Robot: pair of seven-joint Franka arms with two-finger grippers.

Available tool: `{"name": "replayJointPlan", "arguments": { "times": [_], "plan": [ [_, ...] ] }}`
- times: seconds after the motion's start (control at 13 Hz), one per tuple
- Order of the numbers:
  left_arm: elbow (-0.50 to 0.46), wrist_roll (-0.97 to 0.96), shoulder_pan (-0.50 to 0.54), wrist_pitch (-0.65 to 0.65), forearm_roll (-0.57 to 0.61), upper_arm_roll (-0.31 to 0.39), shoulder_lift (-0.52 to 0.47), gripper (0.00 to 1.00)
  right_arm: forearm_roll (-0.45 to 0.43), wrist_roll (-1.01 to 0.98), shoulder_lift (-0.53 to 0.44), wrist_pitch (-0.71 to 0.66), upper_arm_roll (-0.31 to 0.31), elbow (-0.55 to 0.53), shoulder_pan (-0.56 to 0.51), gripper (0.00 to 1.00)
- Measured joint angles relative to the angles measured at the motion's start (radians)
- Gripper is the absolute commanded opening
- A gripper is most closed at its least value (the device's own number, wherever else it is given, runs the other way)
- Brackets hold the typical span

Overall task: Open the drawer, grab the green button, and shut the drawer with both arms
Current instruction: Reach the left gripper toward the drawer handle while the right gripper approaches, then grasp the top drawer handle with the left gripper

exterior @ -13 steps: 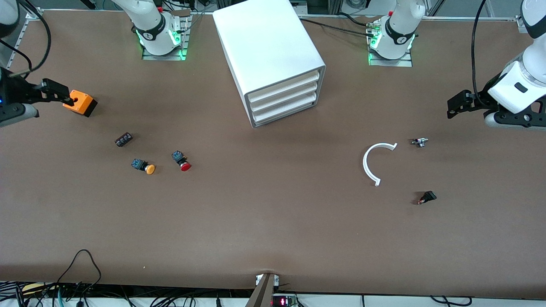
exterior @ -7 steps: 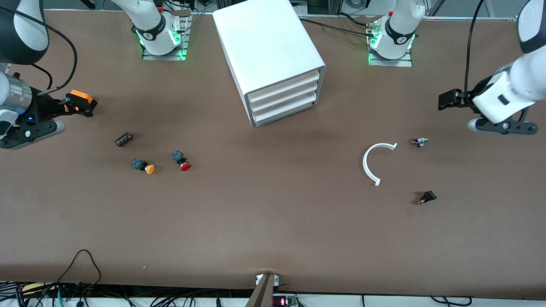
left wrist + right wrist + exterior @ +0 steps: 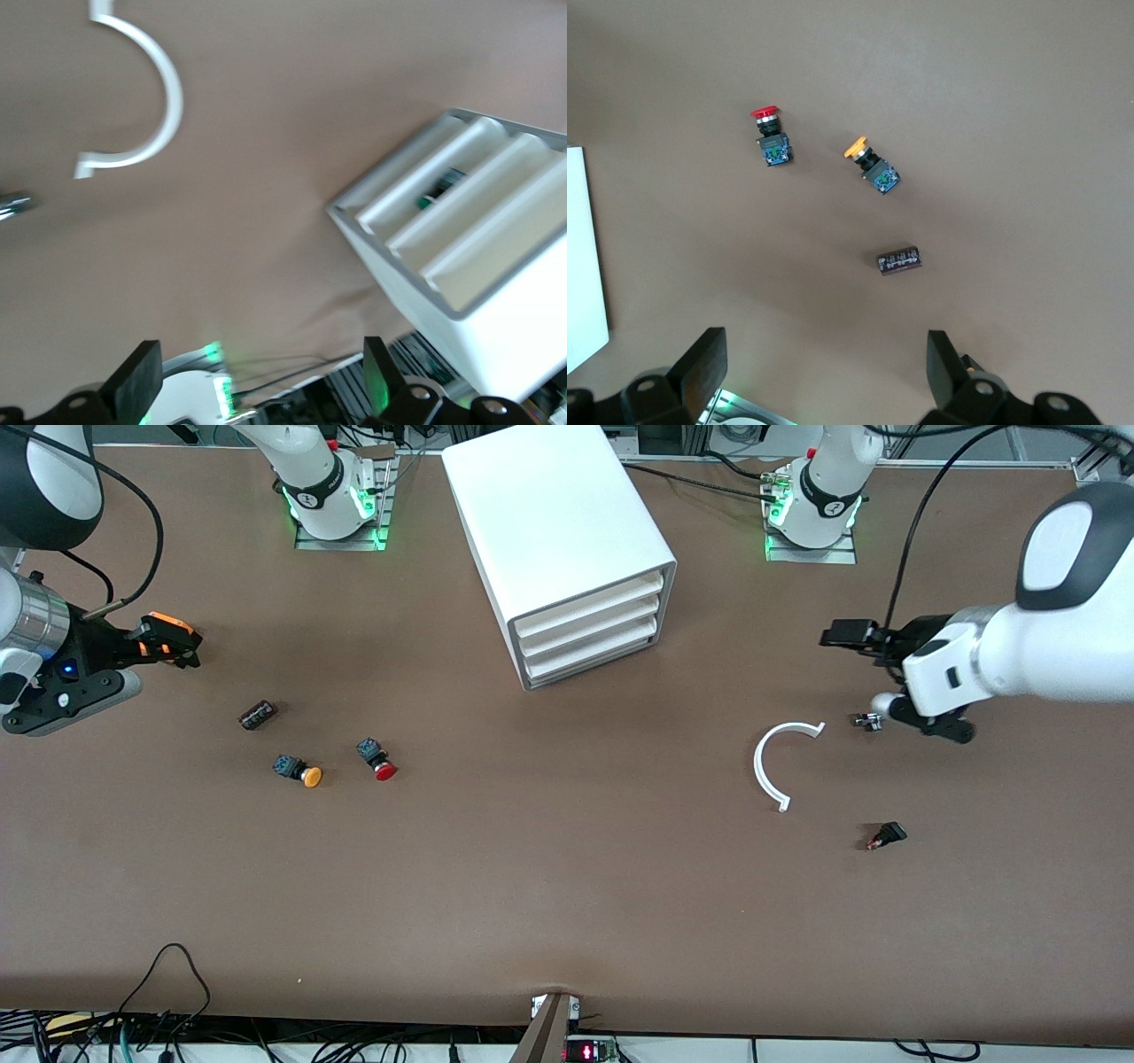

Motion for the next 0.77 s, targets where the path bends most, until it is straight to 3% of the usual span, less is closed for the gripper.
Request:
{"name": "replayJointPlan", "arguments": {
  "times": [0.38, 0.77],
  "plan": [
    [-0.006, 0.284, -0.001, 0.035, -0.249, -0.006, 0.17, 1.0, 0.148, -0.082, 0.004, 0.032, -0.008, 0.002, -0.009, 1.0],
    [-0.178, 0.567, -0.002, 0.176, -0.448, -0.007, 0.222, 1.0, 0.151, -0.094, 0.019, 0.084, 0.01, 0.009, 0.059, 1.0]
  ]
}}
